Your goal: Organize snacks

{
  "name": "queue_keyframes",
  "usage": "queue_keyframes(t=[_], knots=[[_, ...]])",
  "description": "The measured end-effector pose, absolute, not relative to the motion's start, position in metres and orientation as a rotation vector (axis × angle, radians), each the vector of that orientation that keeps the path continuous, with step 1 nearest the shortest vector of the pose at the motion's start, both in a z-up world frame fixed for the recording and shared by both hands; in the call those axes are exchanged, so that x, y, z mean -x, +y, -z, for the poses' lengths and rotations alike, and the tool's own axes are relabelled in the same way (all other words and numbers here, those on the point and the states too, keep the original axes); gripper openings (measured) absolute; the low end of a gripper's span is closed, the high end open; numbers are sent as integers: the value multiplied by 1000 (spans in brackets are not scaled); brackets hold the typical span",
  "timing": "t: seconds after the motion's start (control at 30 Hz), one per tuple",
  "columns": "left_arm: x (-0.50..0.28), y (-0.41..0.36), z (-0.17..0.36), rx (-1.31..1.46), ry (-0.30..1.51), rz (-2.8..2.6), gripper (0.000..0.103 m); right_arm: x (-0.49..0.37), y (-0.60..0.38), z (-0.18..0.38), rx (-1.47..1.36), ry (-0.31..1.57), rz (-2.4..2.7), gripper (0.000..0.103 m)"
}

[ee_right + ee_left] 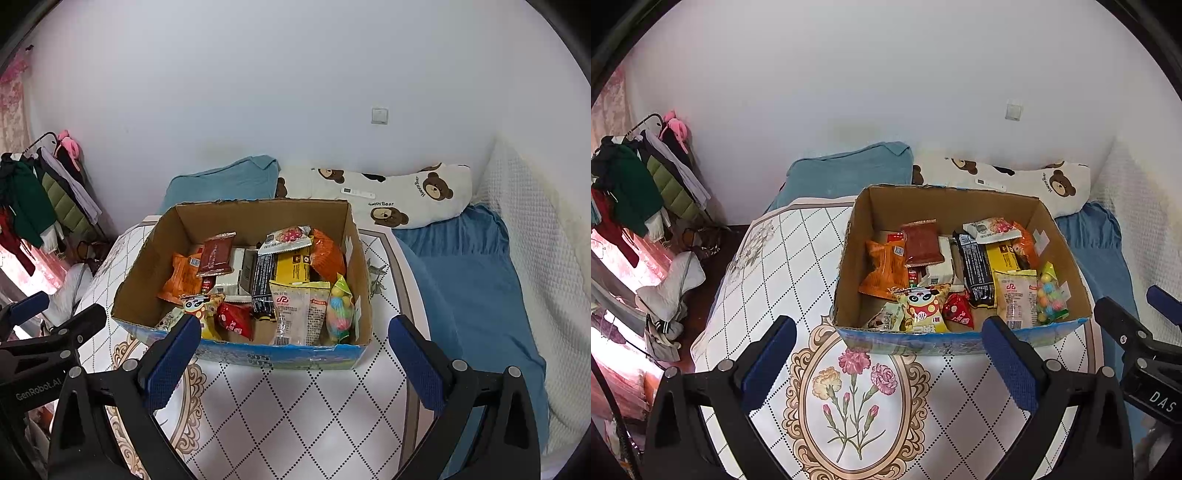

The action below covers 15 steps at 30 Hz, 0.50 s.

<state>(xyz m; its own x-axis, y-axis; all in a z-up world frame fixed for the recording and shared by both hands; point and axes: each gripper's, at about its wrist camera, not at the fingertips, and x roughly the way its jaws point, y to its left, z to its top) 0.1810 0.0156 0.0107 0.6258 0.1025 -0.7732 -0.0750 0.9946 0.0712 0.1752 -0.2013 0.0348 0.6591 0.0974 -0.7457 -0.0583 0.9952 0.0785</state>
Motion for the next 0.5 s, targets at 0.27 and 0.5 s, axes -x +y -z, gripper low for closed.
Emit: queue_keyframes(t=[0.27,0.5], knots=[[-180,15,-10,-33,886,-102,103,-176,-201,-34,-49,849,-90,103],[-181,16,-11,-34,880,-100,103,-176,-202,-33,-52,842,-93,103]])
